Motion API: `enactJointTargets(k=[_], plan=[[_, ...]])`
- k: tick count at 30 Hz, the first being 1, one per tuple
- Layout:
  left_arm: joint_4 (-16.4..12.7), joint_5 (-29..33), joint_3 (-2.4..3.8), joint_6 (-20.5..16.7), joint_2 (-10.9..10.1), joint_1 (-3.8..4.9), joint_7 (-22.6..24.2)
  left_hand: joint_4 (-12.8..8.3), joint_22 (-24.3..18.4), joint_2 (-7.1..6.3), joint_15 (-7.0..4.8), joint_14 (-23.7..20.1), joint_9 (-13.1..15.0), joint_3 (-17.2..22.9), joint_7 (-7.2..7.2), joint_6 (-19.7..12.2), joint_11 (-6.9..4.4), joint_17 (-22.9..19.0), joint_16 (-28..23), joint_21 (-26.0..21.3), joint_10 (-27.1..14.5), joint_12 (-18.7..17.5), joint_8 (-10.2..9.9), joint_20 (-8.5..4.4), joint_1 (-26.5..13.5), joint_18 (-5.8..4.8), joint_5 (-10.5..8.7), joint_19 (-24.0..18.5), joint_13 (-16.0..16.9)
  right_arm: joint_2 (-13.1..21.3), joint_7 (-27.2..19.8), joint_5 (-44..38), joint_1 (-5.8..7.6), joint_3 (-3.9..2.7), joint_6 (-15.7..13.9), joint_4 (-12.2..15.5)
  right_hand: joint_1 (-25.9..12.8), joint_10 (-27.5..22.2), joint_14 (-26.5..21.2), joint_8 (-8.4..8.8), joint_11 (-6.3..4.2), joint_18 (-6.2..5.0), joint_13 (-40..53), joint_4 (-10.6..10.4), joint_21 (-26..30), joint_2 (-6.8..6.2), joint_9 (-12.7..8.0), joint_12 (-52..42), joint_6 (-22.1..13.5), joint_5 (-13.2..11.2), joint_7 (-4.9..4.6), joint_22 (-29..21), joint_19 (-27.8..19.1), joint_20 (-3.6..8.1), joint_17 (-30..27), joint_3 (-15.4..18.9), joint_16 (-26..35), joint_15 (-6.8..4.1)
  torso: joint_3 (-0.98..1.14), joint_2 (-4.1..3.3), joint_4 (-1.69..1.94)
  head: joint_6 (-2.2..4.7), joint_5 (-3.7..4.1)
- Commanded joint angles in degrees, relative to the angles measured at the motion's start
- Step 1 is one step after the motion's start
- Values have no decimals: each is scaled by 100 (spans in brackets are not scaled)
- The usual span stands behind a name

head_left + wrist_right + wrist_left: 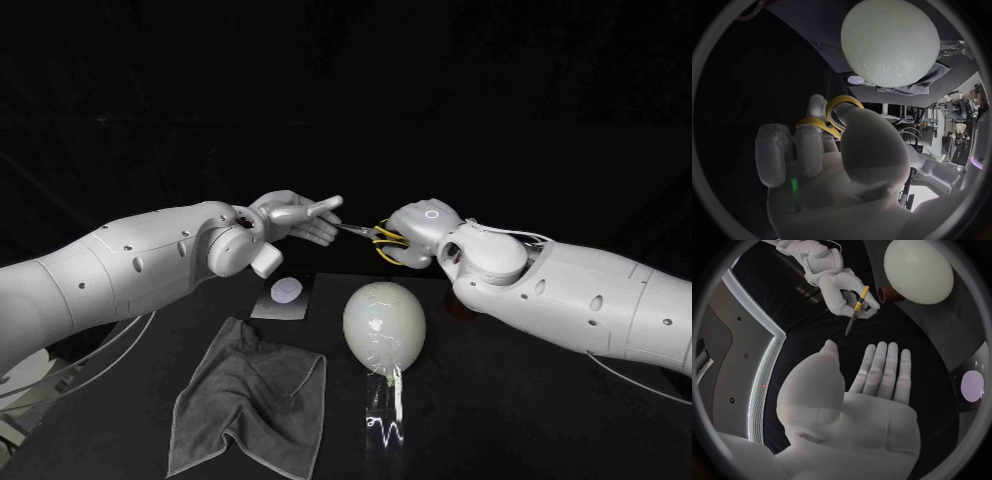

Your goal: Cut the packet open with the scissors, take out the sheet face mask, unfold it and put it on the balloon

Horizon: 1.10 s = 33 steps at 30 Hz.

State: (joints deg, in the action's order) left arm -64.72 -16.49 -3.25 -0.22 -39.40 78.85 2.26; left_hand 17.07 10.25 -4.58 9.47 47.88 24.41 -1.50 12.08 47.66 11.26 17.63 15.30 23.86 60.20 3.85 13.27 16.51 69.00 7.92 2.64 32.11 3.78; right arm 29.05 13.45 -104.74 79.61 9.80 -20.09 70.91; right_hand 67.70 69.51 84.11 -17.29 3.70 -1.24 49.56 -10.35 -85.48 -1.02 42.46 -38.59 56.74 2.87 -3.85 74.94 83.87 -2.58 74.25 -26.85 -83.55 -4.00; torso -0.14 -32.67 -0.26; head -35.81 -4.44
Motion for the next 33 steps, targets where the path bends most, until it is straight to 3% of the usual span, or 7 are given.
enactJointTargets(k=[1, 5, 10, 11, 12, 21, 33], plan=[[43, 638, -34, -511, -82, 7, 623, -40, -20, 148, -52, 186, -20, 35, 172, 132, -59, -4, 50, 6, 55, 51, 11, 2, 304, 9, 12, 263, 10, 241, -385, 1163, 42, -9, -762, 127, 607, 1659, 284, -38, -460, -41, -26, 6, 52, 532, 13, -1847, 20, -8, 14, 1028, 139, 0, -36, 33, 37, -19, 1, -9, -5, 17, -8], [-4, 812, -91, -667, -252, -67, 1141, -320, -10, 178, -175, 518, -40, 159, 57, 267, -173, 42, 208, 117, 247, 131, 47, -7, 1086, 187, 2, 639, 27, 694, -878, 2714, 83, -11, -1129, 431, 624, 1638, 266, -22, -453, -77, 180, -2, 161, 552, 47, -1997, -22, -8, 2, 929, 38, 8, -72, 42, 63, -20, -6, -13, -13, 2, -10], [-92, 868, -133, -798, -441, -235, 1691, -591, -42, 166, -276, 712, -96, 348, -91, 367, -287, 65, 280, 120, 409, 158, 33, -8, 1814, 243, 16, 811, 20, 1207, -1659, 4815, 106, -8, -1100, 759, 647, 1606, 253, -8, -447, -117, 125, 1, 288, 561, 72, -1939, -59, -7, -6, 816, -77, 14, -91, 52, 79, -18, -6, -2, -5, -22, -43], [-124, 828, -141, -829, -490, -294, 1828, -612, -94, -16, -279, 715, -138, 268, -103, 272, -293, 61, 262, 25, 445, 148, -40, 10, 1865, 193, -2, 716, 13, 1334, -1845, 5368, 105, -7, -1051, 852, 648, 1603, 252, -7, -447, -116, 117, 1, 286, 561, 75, -1931, -61, -7, -6, 818, -75, 15, -93, 53, 81, -19, -3, -3, -2, -30, -58], [-148, 757, -146, -854, -530, -345, 1929, -647, -133, 128, -281, 687, -166, 399, -153, 222, -310, 49, 230, -50, 447, 129, -84, 16, 2042, 153, 29, 618, 3, 1432, -1978, 5784, 100, -6, -1015, 930, 655, 1596, 248, -5, -447, -117, 98, 4, 289, 562, 79, -1914, -67, -7, -6, 816, -76, 18, -108, 53, 88, -20, -1, -5, -7, -47, -76], [-211, -307, -165, -1144, -761, -875, 2565, -571, -341, -11, -145, 388, -342, 687, -56, 282, -202, -92, -150, -391, 241, -38, -234, 18, 2418, -35, 16, 332, -24, 2131, -2654, 8717, -125, 26, -553, 1720, 742, 1503, 185, 24, -454, -152, -182, 74, 413, 533, 120, -1644, -84, -7, -2, 712, -178, 32, -328, 33, 209, -29, 4, -21, -2, -191, -178], [72, -2435, -169, -1488, -655, -1249, 2624, -474, -683, -301, 91, -163, -500, 721, 56, 142, 3, -330, -652, -1165, -344, -46, -420, 26, 2358, -349, 13, -808, -27, 2474, -2979, 10411, -568, 40, -312, 2307, 779, 1145, -92, 214, -413, -304, -1277, 73, 999, 488, 72, -484, -67, -8, -47, 226, -628, 15, -1293, 13, 824, 1, 1, -15, -1, -348, -253]])
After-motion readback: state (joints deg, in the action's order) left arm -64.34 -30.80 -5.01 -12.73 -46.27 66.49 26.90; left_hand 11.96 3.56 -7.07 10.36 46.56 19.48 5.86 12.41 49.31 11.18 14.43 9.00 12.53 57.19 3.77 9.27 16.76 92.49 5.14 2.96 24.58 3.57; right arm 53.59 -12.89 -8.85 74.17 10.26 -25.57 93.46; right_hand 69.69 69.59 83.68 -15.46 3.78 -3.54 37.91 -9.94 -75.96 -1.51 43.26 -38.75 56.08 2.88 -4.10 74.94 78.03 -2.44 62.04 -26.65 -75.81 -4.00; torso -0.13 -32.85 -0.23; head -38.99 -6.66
